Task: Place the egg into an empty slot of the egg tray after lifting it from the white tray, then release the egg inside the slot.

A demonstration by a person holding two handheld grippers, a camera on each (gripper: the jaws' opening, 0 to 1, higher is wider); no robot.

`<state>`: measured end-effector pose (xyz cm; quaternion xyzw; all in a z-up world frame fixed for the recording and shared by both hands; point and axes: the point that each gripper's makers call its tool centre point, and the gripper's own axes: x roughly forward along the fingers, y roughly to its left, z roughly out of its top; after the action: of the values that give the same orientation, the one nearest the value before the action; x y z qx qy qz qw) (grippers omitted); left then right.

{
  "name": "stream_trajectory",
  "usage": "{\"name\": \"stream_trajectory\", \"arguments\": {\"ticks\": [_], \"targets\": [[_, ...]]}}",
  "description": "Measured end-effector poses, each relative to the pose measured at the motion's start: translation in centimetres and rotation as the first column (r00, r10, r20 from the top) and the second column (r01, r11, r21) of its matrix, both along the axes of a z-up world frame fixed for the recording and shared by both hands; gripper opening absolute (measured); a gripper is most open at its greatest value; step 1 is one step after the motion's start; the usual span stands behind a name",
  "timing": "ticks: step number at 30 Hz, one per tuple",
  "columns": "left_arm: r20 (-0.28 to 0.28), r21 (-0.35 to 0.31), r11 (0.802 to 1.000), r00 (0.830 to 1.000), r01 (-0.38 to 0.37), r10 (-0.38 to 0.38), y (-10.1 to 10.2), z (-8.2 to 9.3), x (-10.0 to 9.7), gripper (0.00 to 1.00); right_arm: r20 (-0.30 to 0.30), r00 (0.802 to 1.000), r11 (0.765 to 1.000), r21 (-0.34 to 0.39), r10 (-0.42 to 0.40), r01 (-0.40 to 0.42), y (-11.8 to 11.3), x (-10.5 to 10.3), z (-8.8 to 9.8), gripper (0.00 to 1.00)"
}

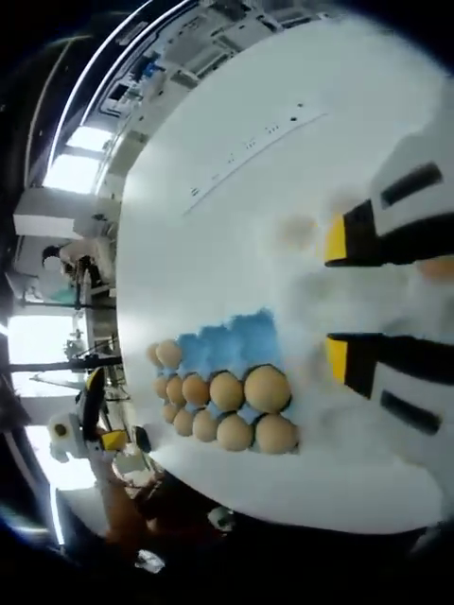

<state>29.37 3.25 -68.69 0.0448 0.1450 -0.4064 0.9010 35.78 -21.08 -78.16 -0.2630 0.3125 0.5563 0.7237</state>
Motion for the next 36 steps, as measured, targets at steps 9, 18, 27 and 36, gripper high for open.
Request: {"name": "stream_trajectory", "arguments": {"ticks": [9, 18, 27, 36], "targets": [[-0.002, -0.003, 1.0, 1.0, 0.004, -0.004, -0.2, -0.1, 0.0, 0.62, 0.013, 0.999, 0.999, -0.027, -0.042, 0.043, -2.7, 0.3, -0.1, 0.28], [-0.004, -0.002, 1.0, 1.0, 0.0, 0.0, -0.1, -0.2, -0.1, 0.62, 0.029, 0.996, 0.995, -0.054, -0.079, 0.08, -4.9, 0.6, 0.1, 0.28], [-0.002, -0.002, 1.0, 1.0, 0.002, -0.002, -0.1, -0.2, -0.2, 0.62, 0.026, 0.994, 0.992, -0.069, -0.104, 0.106, -6.3, 0.8, 0.0, 0.3], [-0.003, -0.004, 1.0, 1.0, -0.001, 0.001, 0.0, -0.2, -0.2, 0.62, -0.002, 0.994, 0.99, -0.09, -0.106, 0.105, -7.2, 0.6, -0.3, 0.29]]}}
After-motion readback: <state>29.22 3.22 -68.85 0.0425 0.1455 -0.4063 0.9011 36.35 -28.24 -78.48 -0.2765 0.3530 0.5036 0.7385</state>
